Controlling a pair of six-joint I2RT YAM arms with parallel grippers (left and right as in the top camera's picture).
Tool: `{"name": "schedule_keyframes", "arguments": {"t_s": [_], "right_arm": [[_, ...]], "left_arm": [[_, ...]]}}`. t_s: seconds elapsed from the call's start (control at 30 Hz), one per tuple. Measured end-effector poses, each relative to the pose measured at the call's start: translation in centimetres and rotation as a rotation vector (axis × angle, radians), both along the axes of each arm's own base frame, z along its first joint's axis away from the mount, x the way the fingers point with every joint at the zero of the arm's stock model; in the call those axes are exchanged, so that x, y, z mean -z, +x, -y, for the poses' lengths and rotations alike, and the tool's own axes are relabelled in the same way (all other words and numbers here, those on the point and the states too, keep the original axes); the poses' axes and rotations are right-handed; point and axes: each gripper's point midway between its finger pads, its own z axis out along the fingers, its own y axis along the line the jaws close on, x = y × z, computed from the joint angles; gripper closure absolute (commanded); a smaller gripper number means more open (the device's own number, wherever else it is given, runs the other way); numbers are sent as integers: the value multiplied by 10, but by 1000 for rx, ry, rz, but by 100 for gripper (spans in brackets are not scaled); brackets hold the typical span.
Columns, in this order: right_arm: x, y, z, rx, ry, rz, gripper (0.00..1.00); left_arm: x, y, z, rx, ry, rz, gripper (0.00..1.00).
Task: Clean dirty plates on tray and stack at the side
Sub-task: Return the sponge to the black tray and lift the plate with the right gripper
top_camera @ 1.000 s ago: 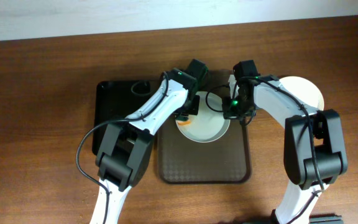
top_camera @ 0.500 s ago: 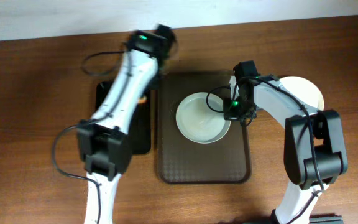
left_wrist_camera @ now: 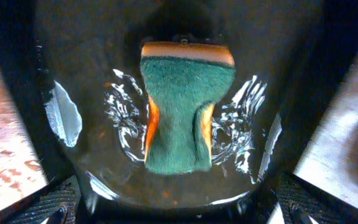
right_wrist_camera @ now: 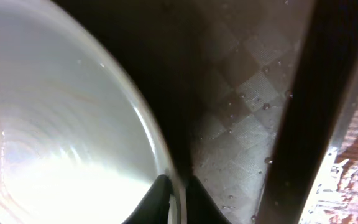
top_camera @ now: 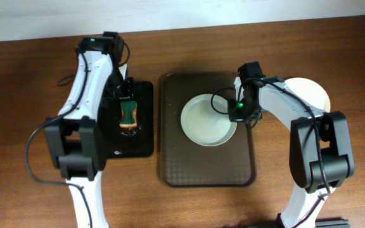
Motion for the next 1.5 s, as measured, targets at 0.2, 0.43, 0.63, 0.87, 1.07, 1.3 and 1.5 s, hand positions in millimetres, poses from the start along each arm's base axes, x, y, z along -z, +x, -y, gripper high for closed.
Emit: {"name": "schedule_keyframes", "arguments": {"t_s": [0.2,0.43,0.63,0.87,1.07,1.3,1.5], "right_arm": [[-33,8,-3,-47,5,-5,96],[-143,51,-100,-357,31,306,96],[-167,39,-217,-597,14,546,96],[-216,50,-257,-593,-402,915,96],[-250,42,-265,-596,-634,1051,96],[-261,37,-262,-596,-740,1075,96],[-262,38,-260,-595,-761,1074,96]], "left_arm": [[-161,-25,-47,-107,-38,369,0],[-259,-77,-93,-226,-15,642,0],[-307,-116,-92,-227,-18,800,0],[-306,-115,-92,-227,-18,794,0],[-306,-115,-92,-227,-18,794,0],[-306,-115,-92,-226,-18,794,0],[-306,-115,-92,-226,-18,794,0]]}}
